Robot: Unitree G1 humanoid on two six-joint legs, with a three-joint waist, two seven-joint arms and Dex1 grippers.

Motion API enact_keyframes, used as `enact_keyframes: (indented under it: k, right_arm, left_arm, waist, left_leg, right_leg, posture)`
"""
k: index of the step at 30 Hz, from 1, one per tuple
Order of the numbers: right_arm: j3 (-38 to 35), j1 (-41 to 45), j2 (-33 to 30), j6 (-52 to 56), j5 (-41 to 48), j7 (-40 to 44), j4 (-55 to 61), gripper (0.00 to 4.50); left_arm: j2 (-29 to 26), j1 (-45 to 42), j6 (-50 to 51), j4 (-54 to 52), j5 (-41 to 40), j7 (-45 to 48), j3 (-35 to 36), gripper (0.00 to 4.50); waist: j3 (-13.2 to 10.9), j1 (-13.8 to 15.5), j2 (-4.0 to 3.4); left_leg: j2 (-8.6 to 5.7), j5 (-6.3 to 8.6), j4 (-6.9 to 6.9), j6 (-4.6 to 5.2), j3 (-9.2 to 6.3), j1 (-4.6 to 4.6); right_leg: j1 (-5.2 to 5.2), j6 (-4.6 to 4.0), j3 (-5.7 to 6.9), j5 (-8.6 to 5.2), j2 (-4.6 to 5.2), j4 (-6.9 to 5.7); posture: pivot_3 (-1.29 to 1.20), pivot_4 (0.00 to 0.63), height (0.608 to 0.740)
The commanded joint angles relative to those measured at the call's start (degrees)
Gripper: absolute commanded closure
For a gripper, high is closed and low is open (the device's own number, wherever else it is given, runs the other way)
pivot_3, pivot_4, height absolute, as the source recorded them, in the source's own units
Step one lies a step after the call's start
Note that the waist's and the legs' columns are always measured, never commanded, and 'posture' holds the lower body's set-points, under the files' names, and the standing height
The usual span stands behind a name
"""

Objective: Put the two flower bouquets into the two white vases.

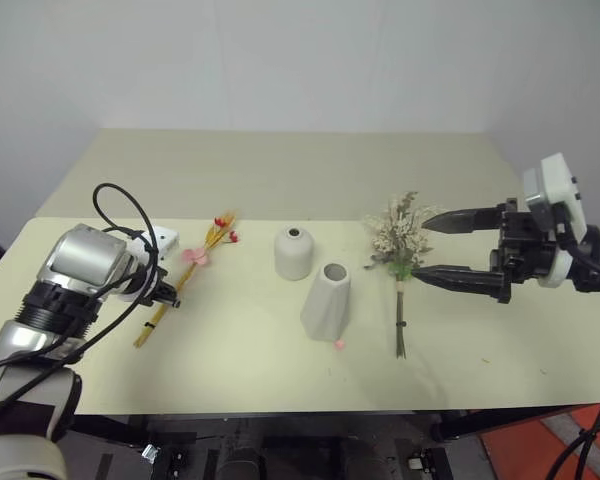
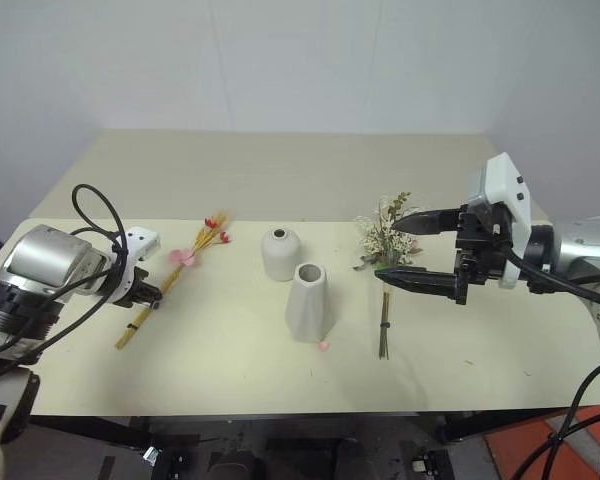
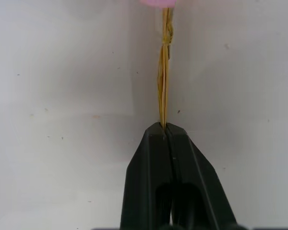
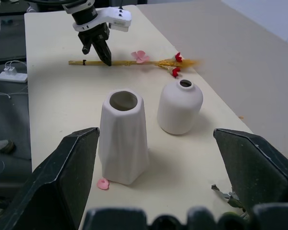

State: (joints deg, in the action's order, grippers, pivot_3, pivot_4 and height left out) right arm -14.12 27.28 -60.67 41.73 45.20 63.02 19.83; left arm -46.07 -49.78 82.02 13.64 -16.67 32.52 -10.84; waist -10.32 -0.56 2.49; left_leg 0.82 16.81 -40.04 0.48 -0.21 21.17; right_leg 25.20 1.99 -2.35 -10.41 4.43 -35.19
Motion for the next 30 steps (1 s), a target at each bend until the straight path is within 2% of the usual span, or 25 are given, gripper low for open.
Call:
enact_keyframes:
  k: [1, 4, 6, 14, 20, 24, 30]
  right_arm:
    - [-2.9, -0.6, -0.2, -1.2, 0.5, -0.1, 1.4, 0.00]
    - [-2.9, -1.3, 0.0, -0.8, 0.6, -0.8, 1.7, 0.00]
    - [-3.1, -1.6, 0.3, 0.2, 1.3, -1.8, 2.2, 0.00]
    - [-5.0, -2.7, 2.2, 2.6, 3.2, -7.9, 3.1, 0.00]
    - [-7.1, -3.1, 4.2, 5.2, 5.1, -14.9, 5.3, 0.00]
    - [-10.1, -2.7, 6.7, 7.6, 7.7, -21.9, 7.1, 0.00]
    - [-13.3, -6.4, 6.7, 8.7, 9.8, -25.1, 11.6, 0.00]
  left_arm:
    - [3.4, 1.0, -11.4, -2.8, 1.9, -8.1, 13.9, 4.49]
    - [7.3, 3.5, -25.7, -7.8, 0.7, -10.7, 22.0, 4.49]
    - [9.0, 3.1, -30.6, -8.7, 1.5, -12.6, 23.0, 4.49]
    - [15.9, -7.5, -39.4, -4.0, -9.5, -6.1, 30.7, 4.49]
    - [21.2, -13.0, -48.0, 2.4, -11.9, 1.1, 28.5, 4.49]
    - [25.8, -13.8, -51.0, 4.9, -14.2, 6.3, 27.0, 4.49]
    - [29.7, -15.2, -53.0, 10.0, -14.4, 12.6, 23.4, 4.49]
  waist:
    - [0.0, 0.0, 0.01]
    - [0.0, -0.2, 0.01]
    - [0.0, -0.1, 0.01]
    - [0.0, 0.6, 0.01]
    - [0.0, 0.8, 0.01]
    - [0.0, 0.7, 0.02]
    - [0.0, 0.6, 0.02]
  left_leg:
    - [0.01, 0.00, -0.01, 0.00, -0.02, 0.01]
    - [0.01, -0.01, 0.03, -0.01, 0.03, 0.03]
    - [0.00, -0.01, 0.05, -0.02, 0.04, 0.04]
    - [-0.04, -0.02, -0.02, -0.04, 0.04, 0.07]
    - [-0.07, -0.02, -0.02, -0.04, 0.04, 0.07]
    - [-0.07, -0.02, -0.02, -0.04, 0.04, 0.05]
    - [-0.06, -0.02, -0.02, -0.03, 0.02, 0.11]
  right_leg:
    - [0.00, -0.01, 0.02, 0.03, 0.00, 0.03]
    - [0.05, -0.04, -0.04, 0.10, 0.05, 0.07]
    - [0.06, -0.03, -0.05, 0.15, 0.07, 0.10]
    - [-0.02, 0.04, -0.01, 0.26, 0.07, 0.15]
    - [-0.04, 0.04, -0.03, 0.26, 0.07, 0.16]
    - [-0.04, 0.04, -0.04, 0.26, 0.05, 0.15]
    - [-0.04, 0.05, -0.03, 0.26, 0.03, 0.17]
  posture:
    - [0.00, 0.150, 0.740]
    - [0.00, 0.150, 0.740]
    - [0.00, 0.150, 0.740]
    - [0.00, 0.150, 0.740]
    - [0.00, 0.150, 0.740]
    - [0.00, 0.150, 0.740]
    - [0.00, 0.150, 0.740]
